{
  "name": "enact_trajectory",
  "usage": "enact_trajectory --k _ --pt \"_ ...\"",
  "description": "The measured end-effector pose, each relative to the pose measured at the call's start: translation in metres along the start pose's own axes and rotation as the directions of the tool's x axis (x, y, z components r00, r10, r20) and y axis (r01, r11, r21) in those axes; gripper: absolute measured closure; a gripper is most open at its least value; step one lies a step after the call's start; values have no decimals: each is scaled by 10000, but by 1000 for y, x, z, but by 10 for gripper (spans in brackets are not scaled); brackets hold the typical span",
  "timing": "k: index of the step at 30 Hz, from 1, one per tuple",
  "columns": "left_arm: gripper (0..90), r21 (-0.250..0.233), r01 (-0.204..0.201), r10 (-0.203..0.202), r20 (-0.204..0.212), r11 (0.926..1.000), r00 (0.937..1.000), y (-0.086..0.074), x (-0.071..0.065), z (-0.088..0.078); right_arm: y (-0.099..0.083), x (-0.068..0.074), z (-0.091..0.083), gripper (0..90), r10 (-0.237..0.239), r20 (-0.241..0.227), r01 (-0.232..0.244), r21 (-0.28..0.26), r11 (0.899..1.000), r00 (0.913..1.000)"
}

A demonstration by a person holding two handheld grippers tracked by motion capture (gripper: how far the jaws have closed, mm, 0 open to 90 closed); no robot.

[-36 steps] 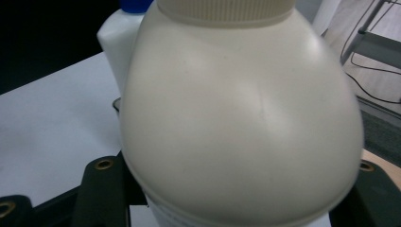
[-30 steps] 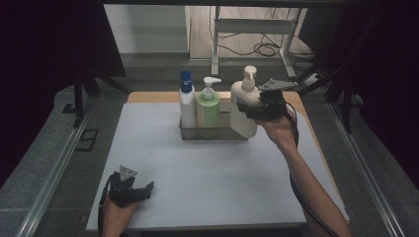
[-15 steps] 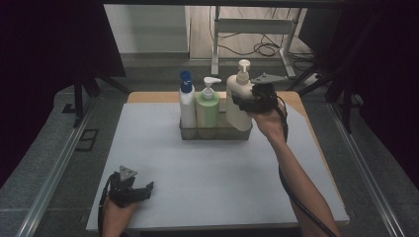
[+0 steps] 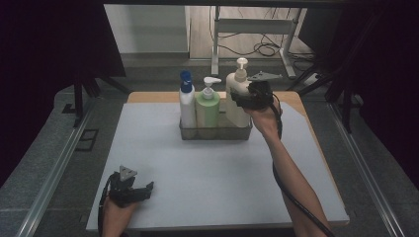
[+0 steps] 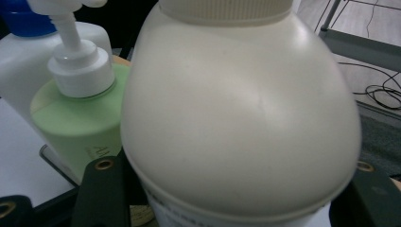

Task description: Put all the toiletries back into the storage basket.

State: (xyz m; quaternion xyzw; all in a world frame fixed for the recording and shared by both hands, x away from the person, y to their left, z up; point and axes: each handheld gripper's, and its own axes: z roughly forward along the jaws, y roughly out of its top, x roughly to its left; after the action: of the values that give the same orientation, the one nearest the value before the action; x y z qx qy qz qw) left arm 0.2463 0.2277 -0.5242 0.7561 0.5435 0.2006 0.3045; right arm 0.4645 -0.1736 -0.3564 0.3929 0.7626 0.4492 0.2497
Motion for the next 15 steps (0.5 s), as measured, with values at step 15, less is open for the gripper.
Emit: enact_trajectory --k 15 --pt "119 4 -9 9 5 10000 10000 0 0 0 -9 2 26 386 132 216 -130 -79 9999 9997"
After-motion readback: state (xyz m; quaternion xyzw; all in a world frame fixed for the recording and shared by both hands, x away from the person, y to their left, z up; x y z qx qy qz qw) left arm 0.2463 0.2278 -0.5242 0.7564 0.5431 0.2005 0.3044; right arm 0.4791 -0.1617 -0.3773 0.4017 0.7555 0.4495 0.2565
